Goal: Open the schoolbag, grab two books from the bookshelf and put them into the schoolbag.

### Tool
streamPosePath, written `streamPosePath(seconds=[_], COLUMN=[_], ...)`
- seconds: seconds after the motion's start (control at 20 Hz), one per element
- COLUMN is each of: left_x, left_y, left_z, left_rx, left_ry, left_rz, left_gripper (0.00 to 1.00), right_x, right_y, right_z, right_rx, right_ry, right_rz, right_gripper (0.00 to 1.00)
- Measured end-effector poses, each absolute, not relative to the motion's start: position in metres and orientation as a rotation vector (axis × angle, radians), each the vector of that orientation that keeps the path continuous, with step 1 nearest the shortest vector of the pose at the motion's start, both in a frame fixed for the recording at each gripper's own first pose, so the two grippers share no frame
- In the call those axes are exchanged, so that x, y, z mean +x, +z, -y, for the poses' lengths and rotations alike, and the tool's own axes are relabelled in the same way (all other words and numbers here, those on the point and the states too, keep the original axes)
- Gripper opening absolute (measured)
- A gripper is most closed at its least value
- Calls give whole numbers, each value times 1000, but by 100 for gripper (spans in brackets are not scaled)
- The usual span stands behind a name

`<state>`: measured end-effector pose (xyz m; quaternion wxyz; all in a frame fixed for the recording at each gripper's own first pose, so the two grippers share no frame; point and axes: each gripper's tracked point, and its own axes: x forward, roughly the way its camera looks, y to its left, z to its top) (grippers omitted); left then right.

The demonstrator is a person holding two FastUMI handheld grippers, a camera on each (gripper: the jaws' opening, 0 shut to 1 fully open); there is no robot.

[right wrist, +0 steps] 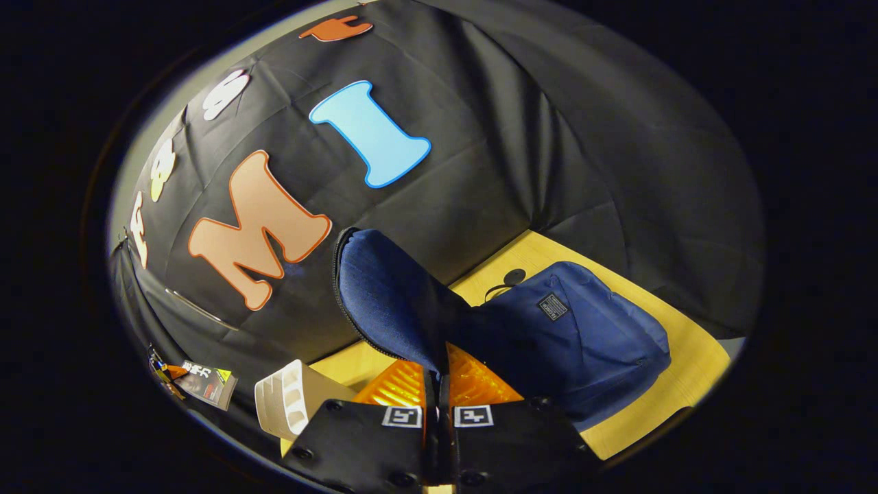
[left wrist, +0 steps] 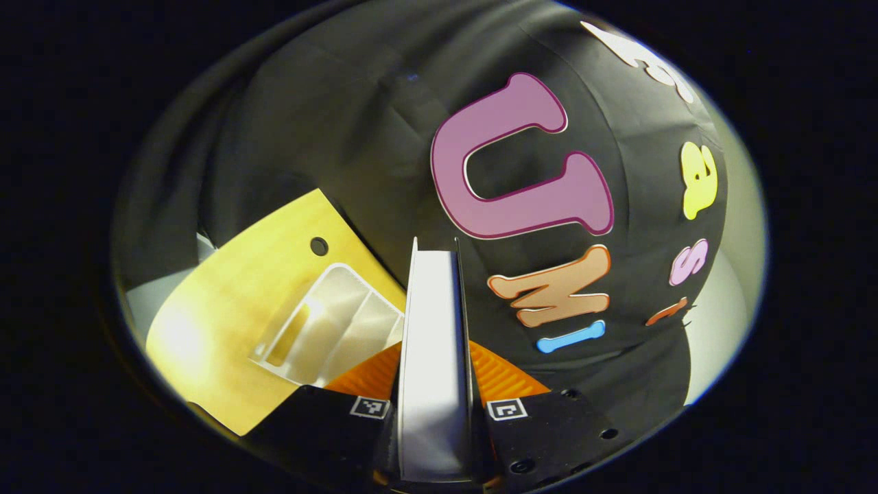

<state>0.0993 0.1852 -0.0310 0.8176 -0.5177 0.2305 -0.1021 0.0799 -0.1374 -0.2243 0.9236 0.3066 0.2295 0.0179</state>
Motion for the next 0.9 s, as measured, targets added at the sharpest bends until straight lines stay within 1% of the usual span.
streamPosePath(seconds=[0.05,0.25,0.3,0.6,0.75,0.85,0.9], left_x=[99,110,113,133,149,160,163], left_y=[-31,-27,-27,-58,-69,-81,-88], left_z=[-178,-142,-130,-34,26,65,84], left_rx=[-1110,-1154,-1167,-1200,-1223,-1219,-1210], left_ry=[-235,-282,-295,-349,-393,-398,-407], left_rz=[-491,-484,-487,-563,-610,-632,-649], left_gripper=[37,39,37,37,37,37,37], right_x=[79,79,79,79,80,81,81], right_y=[-223,-223,-224,-224,-223,-222,-221], right_z=[137,137,137,137,138,139,139], right_rx=[629,638,639,658,674,672,672], right_ry=[37,34,34,34,30,30,30], right_rz=[-471,-471,-471,-471,-471,-470,-469], right_gripper=[2,3,3,2,4,2,4])
